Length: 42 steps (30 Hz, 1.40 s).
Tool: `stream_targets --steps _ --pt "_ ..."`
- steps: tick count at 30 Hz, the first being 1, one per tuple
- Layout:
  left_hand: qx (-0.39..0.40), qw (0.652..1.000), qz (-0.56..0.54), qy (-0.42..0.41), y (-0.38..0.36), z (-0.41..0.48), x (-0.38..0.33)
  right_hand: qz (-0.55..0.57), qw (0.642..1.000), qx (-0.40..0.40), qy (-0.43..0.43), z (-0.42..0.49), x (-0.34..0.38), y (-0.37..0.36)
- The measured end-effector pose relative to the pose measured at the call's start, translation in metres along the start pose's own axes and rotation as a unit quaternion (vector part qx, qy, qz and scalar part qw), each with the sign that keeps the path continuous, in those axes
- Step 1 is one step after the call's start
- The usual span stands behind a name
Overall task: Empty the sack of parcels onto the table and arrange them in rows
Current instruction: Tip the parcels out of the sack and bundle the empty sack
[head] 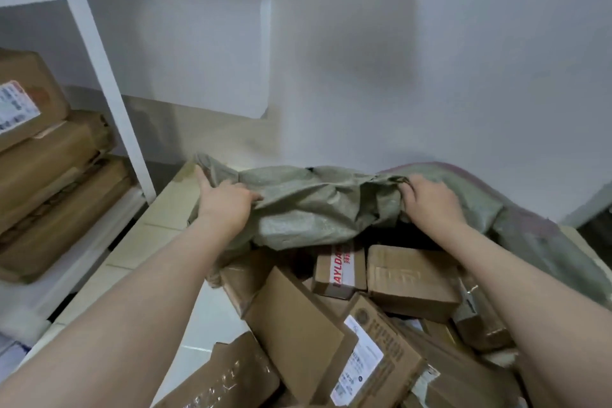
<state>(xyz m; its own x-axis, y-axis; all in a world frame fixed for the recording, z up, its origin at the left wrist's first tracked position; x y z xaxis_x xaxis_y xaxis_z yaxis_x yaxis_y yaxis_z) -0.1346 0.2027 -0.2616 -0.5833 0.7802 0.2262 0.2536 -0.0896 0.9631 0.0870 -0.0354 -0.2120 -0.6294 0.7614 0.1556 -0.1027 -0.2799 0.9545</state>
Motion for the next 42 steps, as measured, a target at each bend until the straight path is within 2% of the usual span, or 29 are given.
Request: stream_targets --steps 2,5,6,8,10,11,13,14,15,16,18,20,22,24,26,29,31,33,35,36,39,42 --pt "0.050 0.998 0.014 -0.025 -0.009 0.008 -0.005 -0.060 0.995 0.073 0.014 -0.002 -0.005 -0.007" --pt "0.138 0.988 0.009 -0.071 -0.037 0.005 -0.013 -0.105 0.956 0.273 -0.022 -0.018 -0.026 -0.045" --pt "0.157 0.985 0.014 -0.073 -0.038 0.006 -0.014 -0.085 0.944 0.316 -0.040 -0.023 -0.034 -0.054" --pt "0.197 0.978 0.029 -0.060 -0.025 0.016 -0.018 -0.061 0.937 0.343 -0.035 -0.027 -0.040 -0.061" --pt "0.226 0.973 0.016 -0.047 0.009 0.025 -0.037 -0.039 0.950 0.310 -0.012 -0.026 -0.040 -0.052" --pt "0.204 0.978 0.000 -0.042 0.030 0.027 -0.054 -0.011 0.967 0.256 -0.003 -0.025 -0.041 -0.041" --pt "0.074 0.995 -0.052 -0.034 0.071 0.031 -0.094 0.075 0.993 0.089 0.001 -0.026 -0.051 -0.014" --pt "-0.004 0.994 -0.095 -0.052 0.091 0.029 -0.119 0.109 0.994 0.013 0.000 -0.028 -0.061 -0.003" --pt "-0.057 0.984 -0.144 -0.088 0.107 0.026 -0.146 0.129 0.991 -0.042 0.002 -0.031 -0.074 0.006" --pt "-0.076 0.972 -0.181 -0.133 0.118 0.020 -0.176 0.138 0.987 -0.078 0.007 -0.034 -0.089 0.013" --pt "-0.073 0.954 -0.193 -0.218 0.131 0.005 -0.239 0.148 0.980 -0.134 0.022 -0.043 -0.121 0.024" --pt "-0.097 0.941 -0.182 -0.269 0.140 -0.009 -0.301 0.163 0.968 -0.189 0.022 -0.054 -0.155 0.034" --pt "-0.128 0.925 -0.163 -0.318 0.143 -0.024 -0.357 0.176 0.971 -0.160 -0.013 -0.063 -0.189 0.034" --pt "-0.151 0.919 -0.074 -0.356 0.139 -0.034 -0.403 0.165 0.983 -0.016 -0.082 -0.073 -0.226 0.011" --pt "-0.163 0.922 0.023 -0.349 0.130 -0.031 -0.429 0.144 0.969 0.127 -0.155 -0.091 -0.261 -0.017" --pt "-0.164 0.941 0.053 -0.292 0.118 -0.011 -0.435 0.152 0.939 0.213 -0.224 -0.116 -0.294 -0.044" --pt "-0.130 0.959 0.041 -0.249 0.112 0.005 -0.427 0.145 0.929 0.233 -0.249 -0.123 -0.299 -0.051" --pt "-0.058 0.976 -0.022 -0.210 0.105 0.018 -0.417 0.090 0.934 0.235 -0.254 -0.121 -0.298 -0.052" --pt "-0.004 0.971 -0.126 -0.202 0.105 0.027 -0.412 0.058 0.939 0.221 -0.257 -0.112 -0.299 -0.055" --pt "-0.006 0.962 -0.178 -0.209 0.108 0.031 -0.411 0.058 0.938 0.213 -0.268 -0.109 -0.299 -0.056" --pt "-0.017 0.923 -0.291 -0.252 0.128 0.034 -0.403 0.153 0.912 0.163 -0.344 -0.095 -0.306 -0.057" --pt "0.056 0.894 -0.364 -0.256 0.143 0.031 -0.382 0.331 0.857 0.084 -0.385 -0.067 -0.313 -0.052"
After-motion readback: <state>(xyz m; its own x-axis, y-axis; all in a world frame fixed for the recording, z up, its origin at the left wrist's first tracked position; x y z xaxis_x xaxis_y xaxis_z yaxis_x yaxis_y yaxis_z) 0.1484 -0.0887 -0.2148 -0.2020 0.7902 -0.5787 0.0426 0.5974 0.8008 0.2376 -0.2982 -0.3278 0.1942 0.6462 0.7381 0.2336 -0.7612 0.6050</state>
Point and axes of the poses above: each hand's wrist, its own z-axis towards the middle knuckle, its own y-axis out of the back of the hand, x = y × z, the point moved 5 cm from there along z, towards the middle knuckle, and after that the axes turned 2 degrees about -y, right-handed, at the moved point
